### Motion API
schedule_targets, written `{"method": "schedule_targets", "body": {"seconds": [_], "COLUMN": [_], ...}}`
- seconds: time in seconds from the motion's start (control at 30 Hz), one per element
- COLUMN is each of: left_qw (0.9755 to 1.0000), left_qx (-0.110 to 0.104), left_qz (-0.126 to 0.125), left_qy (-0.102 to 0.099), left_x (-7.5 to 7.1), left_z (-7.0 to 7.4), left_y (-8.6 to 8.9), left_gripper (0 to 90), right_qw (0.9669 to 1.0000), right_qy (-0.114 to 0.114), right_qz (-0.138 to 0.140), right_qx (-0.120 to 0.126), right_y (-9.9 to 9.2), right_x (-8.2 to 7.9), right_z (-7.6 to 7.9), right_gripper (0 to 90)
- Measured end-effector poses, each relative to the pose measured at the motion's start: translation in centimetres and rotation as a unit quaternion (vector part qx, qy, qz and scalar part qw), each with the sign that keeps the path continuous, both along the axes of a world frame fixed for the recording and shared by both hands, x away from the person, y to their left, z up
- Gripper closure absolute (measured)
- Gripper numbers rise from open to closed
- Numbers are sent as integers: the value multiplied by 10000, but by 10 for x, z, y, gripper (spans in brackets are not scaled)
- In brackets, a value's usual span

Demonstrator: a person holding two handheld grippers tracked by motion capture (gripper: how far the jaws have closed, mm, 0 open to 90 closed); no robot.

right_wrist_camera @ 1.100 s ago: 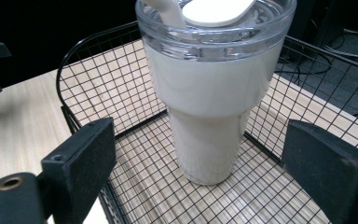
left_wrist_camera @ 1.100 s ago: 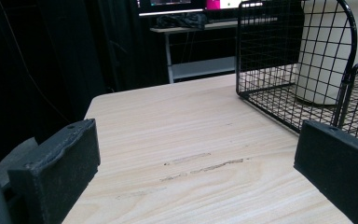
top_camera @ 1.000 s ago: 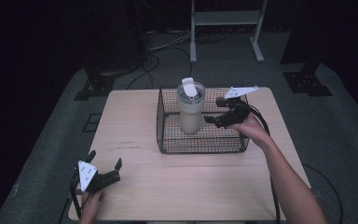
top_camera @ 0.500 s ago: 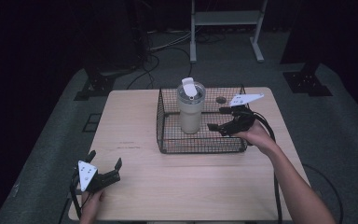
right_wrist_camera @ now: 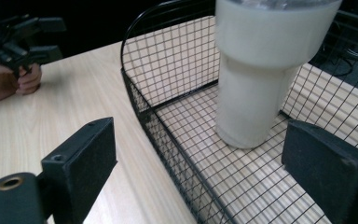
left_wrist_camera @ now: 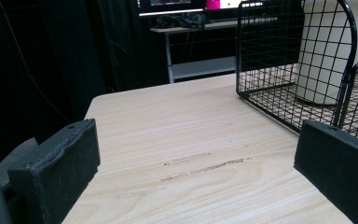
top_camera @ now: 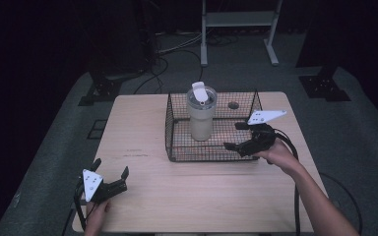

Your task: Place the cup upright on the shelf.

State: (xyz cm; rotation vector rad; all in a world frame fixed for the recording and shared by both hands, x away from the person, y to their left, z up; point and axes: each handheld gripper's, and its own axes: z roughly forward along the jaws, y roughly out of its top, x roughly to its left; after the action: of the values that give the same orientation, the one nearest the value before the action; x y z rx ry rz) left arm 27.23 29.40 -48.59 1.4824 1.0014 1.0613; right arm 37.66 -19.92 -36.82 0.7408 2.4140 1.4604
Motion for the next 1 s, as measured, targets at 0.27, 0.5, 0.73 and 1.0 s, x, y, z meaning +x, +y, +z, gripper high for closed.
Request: {"method": "schedule_targets", "body": {"seconds": [0.27,0.5,0.73,1.0], "left_qw": [10000,10000,10000,10000], "left_qx": [13,-6,7,1], "left_qz": [1,-7,-19,-14], "left_qy": [13,15,6,7], "left_x": [0,0,0,0], "left_z": [0,0,0,0], "left_y": [0,1,1,1], "left_gripper": [0,0,0,0], "right_qw": [9999,9999,9997,9997], "right_qy": [101,99,82,148], "right_qz": [59,125,221,202], "right_qx": [32,47,50,54], "right_y": [-4,-6,-6,-11], "right_x": [-11,-22,-33,-41], "right_z": [-10,-16,-21,-28], "right_gripper": [93,93,93,93]}}
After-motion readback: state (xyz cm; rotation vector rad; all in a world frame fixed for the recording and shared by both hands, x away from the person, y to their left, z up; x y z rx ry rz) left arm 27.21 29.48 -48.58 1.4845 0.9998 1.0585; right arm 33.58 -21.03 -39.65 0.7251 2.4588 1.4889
